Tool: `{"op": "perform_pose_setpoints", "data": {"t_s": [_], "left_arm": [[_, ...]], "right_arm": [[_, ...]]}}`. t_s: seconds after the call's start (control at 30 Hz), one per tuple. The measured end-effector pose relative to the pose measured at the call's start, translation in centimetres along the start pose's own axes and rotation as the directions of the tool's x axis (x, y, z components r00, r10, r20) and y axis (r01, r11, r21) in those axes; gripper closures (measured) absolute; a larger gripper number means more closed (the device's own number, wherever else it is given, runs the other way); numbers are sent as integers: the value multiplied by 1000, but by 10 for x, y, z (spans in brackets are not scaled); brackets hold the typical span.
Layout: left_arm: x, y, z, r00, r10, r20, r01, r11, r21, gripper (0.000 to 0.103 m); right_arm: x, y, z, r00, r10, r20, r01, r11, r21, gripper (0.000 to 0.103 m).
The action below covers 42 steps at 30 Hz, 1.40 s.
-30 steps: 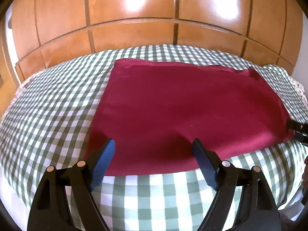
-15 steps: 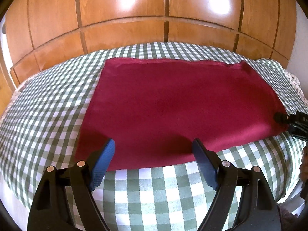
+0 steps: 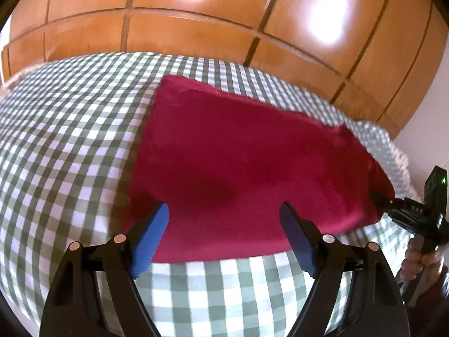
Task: Fold small clothes
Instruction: 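Grasp the sweater edge with the right gripper and fold it over the body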
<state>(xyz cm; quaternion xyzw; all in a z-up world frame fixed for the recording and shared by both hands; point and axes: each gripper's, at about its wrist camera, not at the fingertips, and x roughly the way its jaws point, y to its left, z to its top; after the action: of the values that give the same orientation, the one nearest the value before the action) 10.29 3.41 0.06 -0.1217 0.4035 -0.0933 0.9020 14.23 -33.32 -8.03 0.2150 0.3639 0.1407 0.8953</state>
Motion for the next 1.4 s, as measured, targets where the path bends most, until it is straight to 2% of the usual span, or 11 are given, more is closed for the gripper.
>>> {"op": "perform_pose_setpoints", "data": {"t_s": [0.2,0.4,0.57,0.67,0.73,0.8,0.93,1.0,1.1,1.33,1.4], "left_arm": [[-19,29,20,997,-61,40,64,996,-70,23],[-35,59,32,984,-166,72,176,970,-168,23],[-38,78,35,962,-259,89,273,928,-253,23],[-33,84,37,950,-301,77,310,903,-297,21],[-29,86,39,943,-325,72,331,889,-317,20],[-25,87,41,936,-347,64,348,874,-338,20],[-16,87,47,924,-380,48,370,853,-369,19],[-10,84,53,913,-407,30,389,844,-369,17],[10,79,64,909,-417,-20,379,844,-379,15],[63,58,83,881,-456,-128,373,833,-408,15],[72,51,86,889,-432,-152,346,852,-393,27]], "right_arm": [[-7,79,15,993,115,40,-107,980,-165,81],[23,171,-4,974,224,-47,-225,907,-354,81],[75,214,-45,963,206,-174,-263,852,-452,82],[98,223,-69,967,142,-212,-234,824,-516,82],[103,226,-79,970,124,-211,-222,805,-551,79],[101,224,-82,958,162,-235,-268,795,-544,73],[77,211,-86,945,217,-246,-318,787,-529,45],[65,204,-88,941,234,-245,-330,795,-510,44],[43,176,-91,949,226,-220,-305,831,-464,35],[11,90,-86,987,91,-135,-129,940,-315,32],[9,77,-82,992,59,-114,-88,958,-272,32]]}}
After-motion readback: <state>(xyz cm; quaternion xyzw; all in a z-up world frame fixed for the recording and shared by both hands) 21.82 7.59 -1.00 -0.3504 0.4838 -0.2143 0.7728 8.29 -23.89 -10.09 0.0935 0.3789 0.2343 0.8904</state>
